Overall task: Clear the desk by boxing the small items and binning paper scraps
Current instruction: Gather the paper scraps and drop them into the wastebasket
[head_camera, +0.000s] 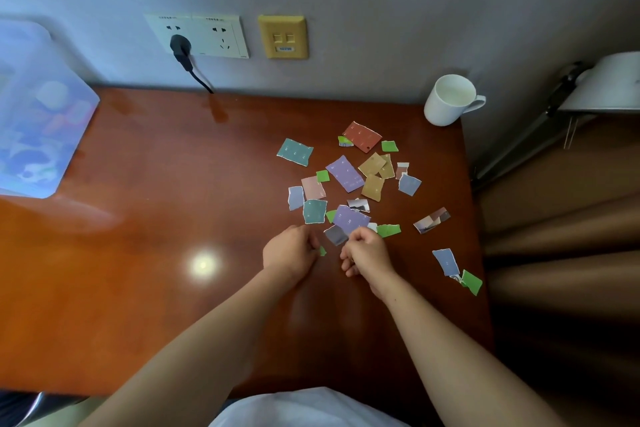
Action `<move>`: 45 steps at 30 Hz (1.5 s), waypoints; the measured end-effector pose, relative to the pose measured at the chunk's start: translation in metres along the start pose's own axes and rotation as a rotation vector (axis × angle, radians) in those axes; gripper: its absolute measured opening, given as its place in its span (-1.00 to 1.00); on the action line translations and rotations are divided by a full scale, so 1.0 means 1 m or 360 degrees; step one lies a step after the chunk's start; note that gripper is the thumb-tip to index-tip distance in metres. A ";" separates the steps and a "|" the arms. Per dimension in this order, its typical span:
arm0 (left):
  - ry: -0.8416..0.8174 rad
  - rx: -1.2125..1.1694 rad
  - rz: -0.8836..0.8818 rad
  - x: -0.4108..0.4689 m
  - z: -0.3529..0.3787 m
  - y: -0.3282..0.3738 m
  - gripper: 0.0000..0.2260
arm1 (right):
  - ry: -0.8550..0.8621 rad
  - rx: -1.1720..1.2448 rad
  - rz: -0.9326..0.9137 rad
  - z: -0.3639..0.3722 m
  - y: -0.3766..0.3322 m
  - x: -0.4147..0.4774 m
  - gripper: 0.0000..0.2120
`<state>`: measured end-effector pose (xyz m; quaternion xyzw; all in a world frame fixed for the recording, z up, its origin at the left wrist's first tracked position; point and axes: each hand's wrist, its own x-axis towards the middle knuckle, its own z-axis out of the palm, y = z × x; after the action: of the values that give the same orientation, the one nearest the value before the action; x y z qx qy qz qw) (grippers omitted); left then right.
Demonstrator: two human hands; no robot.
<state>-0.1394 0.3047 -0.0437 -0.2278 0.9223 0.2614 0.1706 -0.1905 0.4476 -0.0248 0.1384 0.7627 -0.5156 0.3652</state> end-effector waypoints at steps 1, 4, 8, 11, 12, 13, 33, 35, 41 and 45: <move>0.0017 0.0003 0.0002 0.000 0.000 -0.001 -0.92 | -0.0008 -0.0002 0.0026 0.000 -0.001 0.000 -0.83; 0.0043 0.0002 0.0037 0.000 0.000 -0.001 -0.85 | -0.0040 0.0019 0.0064 0.000 0.000 0.000 -0.84; -0.0022 0.0034 0.0049 0.000 -0.001 0.003 -0.88 | -0.0057 0.0022 0.0077 0.000 0.004 0.002 -0.87; -0.0046 0.0022 -0.0029 0.001 -0.001 0.006 -0.93 | -0.0044 -0.0046 0.0069 -0.001 0.007 0.003 -0.86; -0.0060 -0.0001 -0.0049 0.001 -0.001 0.006 -0.93 | -0.0050 -0.0049 0.0077 0.000 0.007 0.003 -0.87; -0.0092 -0.0059 -0.0047 0.002 0.000 0.007 -0.92 | -0.0055 -0.0041 0.0081 0.000 0.007 0.002 -0.87; -0.0252 -0.1579 -0.0204 0.010 -0.009 0.043 -0.89 | 0.0088 0.0562 0.0405 -0.010 -0.022 0.020 -0.65; -0.0167 -0.1357 -0.0190 0.016 -0.006 0.039 -0.90 | 0.0141 0.0385 0.0237 -0.013 -0.023 0.026 -0.69; -0.0083 -0.0388 -0.0044 0.022 0.000 0.037 -0.57 | 0.0221 -0.1031 -0.0280 -0.025 -0.030 0.041 -0.60; -0.0052 -0.0085 0.0048 0.028 0.003 0.040 -0.48 | 0.0175 -0.1410 -0.0343 -0.026 -0.035 0.049 -0.38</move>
<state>-0.1827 0.3275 -0.0415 -0.2142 0.9155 0.2920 0.1755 -0.2560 0.4474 -0.0298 -0.0841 0.9378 -0.1669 0.2925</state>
